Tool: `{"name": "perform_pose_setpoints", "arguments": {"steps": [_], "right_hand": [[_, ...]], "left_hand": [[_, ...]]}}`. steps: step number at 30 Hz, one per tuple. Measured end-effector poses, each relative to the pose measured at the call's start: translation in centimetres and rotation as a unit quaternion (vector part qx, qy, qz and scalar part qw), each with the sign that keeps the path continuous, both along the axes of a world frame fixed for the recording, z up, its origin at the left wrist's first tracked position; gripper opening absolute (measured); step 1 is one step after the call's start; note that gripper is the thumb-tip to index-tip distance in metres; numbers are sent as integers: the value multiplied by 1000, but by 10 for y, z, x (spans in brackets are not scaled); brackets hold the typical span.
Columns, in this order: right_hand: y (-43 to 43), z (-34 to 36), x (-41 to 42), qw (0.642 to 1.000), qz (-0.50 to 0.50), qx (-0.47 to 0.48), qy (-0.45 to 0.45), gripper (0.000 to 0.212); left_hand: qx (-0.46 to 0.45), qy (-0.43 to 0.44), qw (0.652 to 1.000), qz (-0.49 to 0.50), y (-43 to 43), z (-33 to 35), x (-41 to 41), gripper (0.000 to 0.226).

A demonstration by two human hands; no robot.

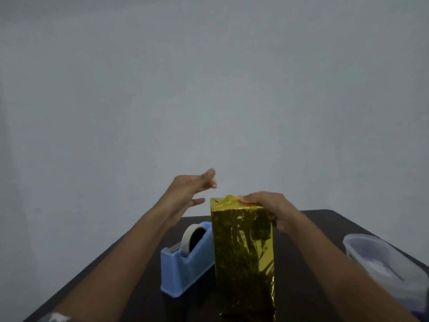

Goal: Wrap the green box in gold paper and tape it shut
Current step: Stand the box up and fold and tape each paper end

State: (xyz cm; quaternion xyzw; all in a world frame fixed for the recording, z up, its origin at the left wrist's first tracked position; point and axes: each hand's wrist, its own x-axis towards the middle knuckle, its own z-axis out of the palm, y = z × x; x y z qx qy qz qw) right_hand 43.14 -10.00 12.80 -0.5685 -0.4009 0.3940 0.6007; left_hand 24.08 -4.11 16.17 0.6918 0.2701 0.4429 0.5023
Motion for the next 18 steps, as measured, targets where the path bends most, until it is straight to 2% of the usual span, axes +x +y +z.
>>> {"name": "perform_pose_setpoints", "arguments": {"steps": [4,9,13,18], "right_hand": [[0,1,1,1000,-4,4,-10,38],[6,0,1,1000,-13,3,-18,41],[8,-2,3,1000,-18,6,-21,46],[8,-2,3,1000,-16,6,-22,44]], "left_hand": [[1,78,997,-27,7,3,13,38],[24,106,994,-19,14,3,17,11],[47,136,990,-8,20,2,19,7],[44,105,993,-12,25,-4,20,8]]}}
